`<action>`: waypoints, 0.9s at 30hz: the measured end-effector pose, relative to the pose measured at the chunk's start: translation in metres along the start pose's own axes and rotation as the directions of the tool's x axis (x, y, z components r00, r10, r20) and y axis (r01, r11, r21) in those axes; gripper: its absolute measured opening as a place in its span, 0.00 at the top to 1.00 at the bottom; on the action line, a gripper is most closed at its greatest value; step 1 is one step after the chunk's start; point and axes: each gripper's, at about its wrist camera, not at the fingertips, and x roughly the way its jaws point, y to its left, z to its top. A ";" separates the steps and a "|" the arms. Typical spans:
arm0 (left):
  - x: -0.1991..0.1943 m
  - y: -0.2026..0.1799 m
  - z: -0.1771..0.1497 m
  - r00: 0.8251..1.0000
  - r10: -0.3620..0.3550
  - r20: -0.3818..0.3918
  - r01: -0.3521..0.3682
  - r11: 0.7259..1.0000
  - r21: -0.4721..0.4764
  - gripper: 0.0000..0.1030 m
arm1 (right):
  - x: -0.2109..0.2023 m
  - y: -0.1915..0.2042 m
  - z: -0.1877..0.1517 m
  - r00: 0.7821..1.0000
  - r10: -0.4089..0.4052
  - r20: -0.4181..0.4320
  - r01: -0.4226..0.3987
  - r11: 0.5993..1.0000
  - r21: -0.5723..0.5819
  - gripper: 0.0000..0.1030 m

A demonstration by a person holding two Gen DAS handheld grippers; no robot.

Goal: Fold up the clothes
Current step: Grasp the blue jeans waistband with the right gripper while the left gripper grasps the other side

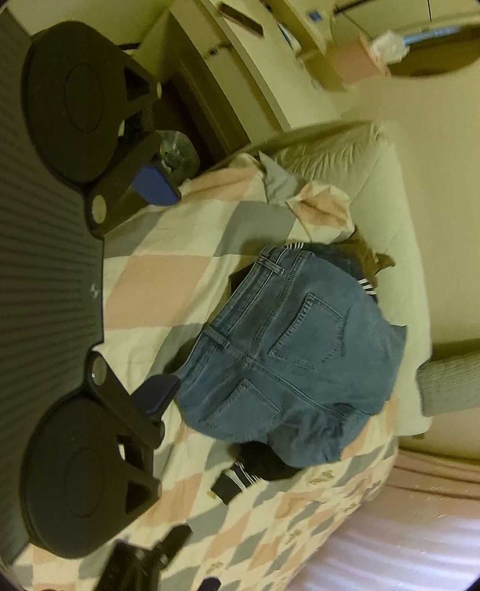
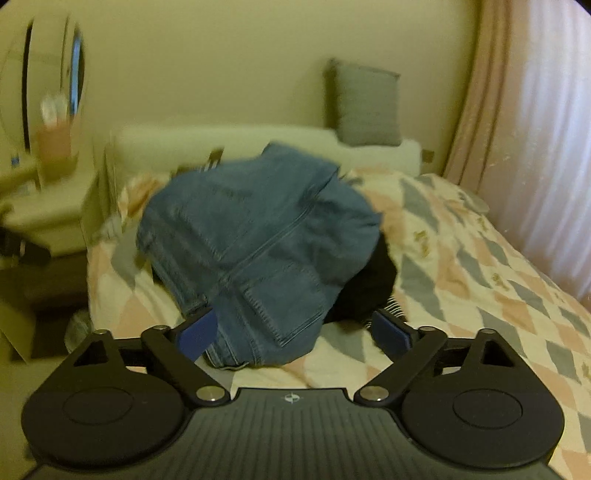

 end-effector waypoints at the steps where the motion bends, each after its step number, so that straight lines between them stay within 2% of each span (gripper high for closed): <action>1: 0.016 0.007 0.006 1.000 -0.010 -0.009 0.010 1.000 0.017 0.14 | 0.017 0.012 -0.002 1.000 -0.006 -0.014 0.006 1.000 -0.024 0.22; 3: 0.048 0.020 0.018 0.999 -0.026 -0.021 0.027 0.998 0.050 0.17 | 0.052 0.036 -0.008 0.999 -0.014 -0.047 0.010 0.998 -0.068 0.28; 7: 0.111 0.045 0.039 0.998 -0.046 -0.049 0.051 0.993 0.103 0.33 | 0.113 0.077 -0.027 0.993 -0.031 -0.116 0.011 0.986 -0.165 0.39; 10: 0.150 0.056 0.049 0.996 -0.067 -0.058 0.075 0.987 0.145 0.39 | 0.153 0.100 -0.041 0.984 -0.053 -0.171 0.012 0.973 -0.232 0.39; 13: 0.178 0.062 0.058 0.995 -0.089 -0.049 0.097 0.976 0.195 0.39 | 0.184 0.118 -0.054 0.980 -0.078 -0.185 0.021 0.957 -0.290 0.39; 15: 0.194 0.063 0.064 0.993 -0.111 -0.031 0.115 0.967 0.227 0.37 | 0.202 0.128 -0.061 0.977 -0.105 -0.183 0.040 0.945 -0.326 0.39; 18: 0.213 0.061 0.077 0.991 -0.130 0.013 0.122 0.953 0.277 0.27 | 0.225 0.139 -0.070 0.976 -0.136 -0.168 0.064 0.924 -0.378 0.38; 21: 0.230 0.060 0.091 0.986 -0.154 0.065 0.125 0.939 0.322 0.13 | 0.244 0.147 -0.078 0.972 -0.154 -0.175 0.067 0.905 -0.420 0.35; 22: 0.236 0.060 0.095 0.983 -0.162 0.082 0.126 0.934 0.334 0.04 | 0.250 0.149 -0.080 0.970 -0.162 -0.181 0.068 0.898 -0.434 0.35; 23: 0.243 0.061 0.101 0.981 -0.170 0.096 0.129 0.931 0.341 0.01 | 0.256 0.150 -0.083 0.967 -0.176 -0.184 0.077 0.891 -0.447 0.35; 27: 0.274 0.054 0.118 0.970 -0.233 0.069 0.189 0.901 0.390 0.04 | 0.266 0.140 -0.083 0.959 -0.210 -0.192 0.103 0.885 -0.454 0.38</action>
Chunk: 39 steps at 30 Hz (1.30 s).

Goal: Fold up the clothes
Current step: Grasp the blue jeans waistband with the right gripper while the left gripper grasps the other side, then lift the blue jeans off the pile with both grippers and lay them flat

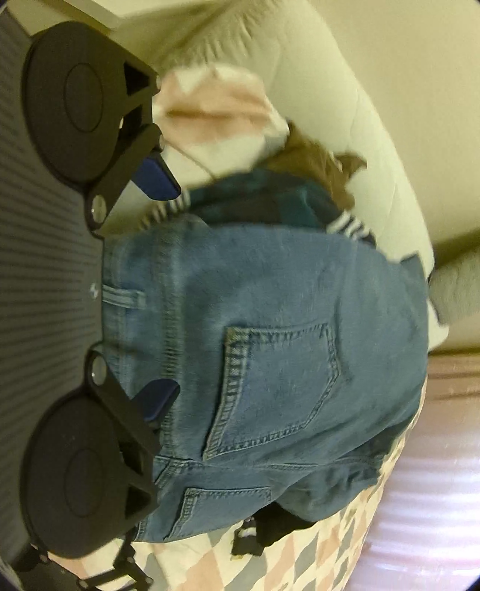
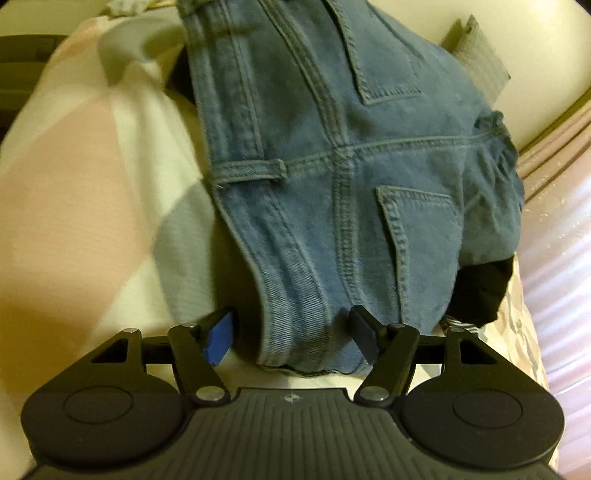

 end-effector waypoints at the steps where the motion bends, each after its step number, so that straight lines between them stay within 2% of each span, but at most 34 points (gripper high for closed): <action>1: 0.005 0.000 0.001 1.000 -0.011 -0.006 0.011 1.000 0.013 0.16 | 0.002 -0.003 0.000 1.000 -0.008 -0.004 0.008 1.000 0.001 0.40; 3: 0.009 0.000 0.000 1.000 -0.003 -0.005 0.003 1.000 0.022 0.27 | 0.005 -0.011 -0.001 1.000 -0.007 -0.010 0.007 1.000 0.012 0.45; 5: 0.012 0.001 -0.001 1.000 0.002 -0.004 -0.002 1.000 0.025 0.61 | 0.006 -0.017 -0.001 1.000 -0.005 -0.008 0.005 1.000 0.028 0.58; 6: 0.009 0.005 -0.003 1.000 -0.007 -0.004 0.007 1.000 0.009 0.63 | 0.005 -0.020 -0.002 1.000 -0.004 -0.001 0.004 0.999 0.039 0.65; 7: 0.006 0.009 -0.004 1.000 -0.029 0.000 0.029 1.000 -0.010 0.67 | 0.004 -0.020 -0.002 1.000 -0.013 0.006 0.013 0.999 0.047 0.67; 9: 0.003 0.014 -0.006 0.999 -0.053 0.003 0.053 0.998 -0.017 0.68 | 0.004 -0.015 -0.001 0.998 -0.056 0.015 0.055 0.997 0.058 0.67; 10: 0.005 0.012 -0.006 0.999 -0.048 0.000 0.048 0.999 -0.001 0.62 | 0.005 -0.011 -0.001 0.997 -0.076 0.017 0.075 0.995 0.060 0.61; 11: 0.010 0.010 -0.006 0.999 -0.040 -0.011 0.041 0.999 0.016 0.52 | 0.007 -0.006 0.000 0.996 -0.093 0.010 0.092 0.995 0.049 0.52; 12: 0.015 0.009 -0.006 0.999 -0.043 -0.029 0.044 0.999 0.028 0.45 | 0.011 0.002 0.001 0.994 -0.113 0.005 0.112 0.993 0.022 0.36; 13: 0.020 0.007 -0.006 0.998 -0.050 -0.036 0.052 0.998 0.033 0.39 | 0.015 0.007 0.002 0.992 -0.128 0.010 0.128 0.992 -0.007 0.33; 14: 0.022 0.005 -0.006 0.998 -0.047 -0.040 0.048 0.998 0.033 0.40 | 0.017 0.008 0.002 0.992 -0.123 0.013 0.123 0.992 -0.032 0.35; 15: 0.023 0.003 -0.006 0.998 -0.043 -0.042 0.045 0.998 0.034 0.44 | 0.019 0.010 0.003 0.993 -0.115 0.016 0.115 0.992 -0.057 0.48; 16: 0.021 0.001 -0.006 0.999 -0.036 -0.036 0.037 0.999 0.033 0.58 | 0.022 0.011 0.004 0.994 -0.107 0.018 0.108 0.991 -0.082 0.71; 17: 0.018 0.003 -0.004 0.999 -0.032 -0.033 0.033 0.999 0.021 0.70 | 0.018 -0.001 0.007 0.997 -0.071 0.015 0.071 0.997 -0.040 0.73; 19: 0.006 0.012 0.000 0.997 -0.070 -0.034 0.068 0.997 -0.046 0.82 | 0.011 -0.029 0.012 1.000 0.009 0.014 -0.010 0.998 0.063 0.81; 20: -0.003 0.017 0.003 0.995 -0.098 -0.027 0.095 0.992 -0.085 0.87 | 0.003 -0.043 0.013 0.999 0.030 0.028 -0.033 0.994 0.108 0.81; 22: -0.024 0.021 0.013 0.990 -0.139 0.003 0.138 0.980 -0.142 0.91 | -0.022 -0.069 0.016 0.997 0.035 0.070 -0.046 0.985 0.165 0.83; 26: -0.084 0.006 0.051 0.975 -0.179 0.133 0.196 0.972 -0.128 0.92 | -0.087 -0.126 0.022 0.986 -0.005 0.167 -0.041 0.962 0.270 0.91; 30: -0.146 -0.017 0.103 0.940 -0.193 0.282 0.230 0.967 -0.106 0.92 | -0.152 -0.190 0.023 0.964 -0.068 0.256 -0.040 0.918 0.394 0.94; 33: -0.188 -0.041 0.148 0.901 -0.219 0.373 0.272 0.958 -0.094 0.92 | -0.202 -0.246 0.008 0.943 -0.104 0.317 -0.088 0.838 0.538 0.94; 35: -0.217 -0.065 0.179 0.870 -0.240 0.431 0.294 0.954 -0.061 0.92 | -0.239 -0.282 -0.014 0.925 -0.122 0.360 -0.141 0.768 0.624 0.94; 39: -0.280 -0.162 0.227 0.781 -0.313 0.540 0.307 0.946 0.104 0.92 | -0.314 -0.323 -0.071 0.891 -0.175 0.419 -0.190 0.694 0.695 0.95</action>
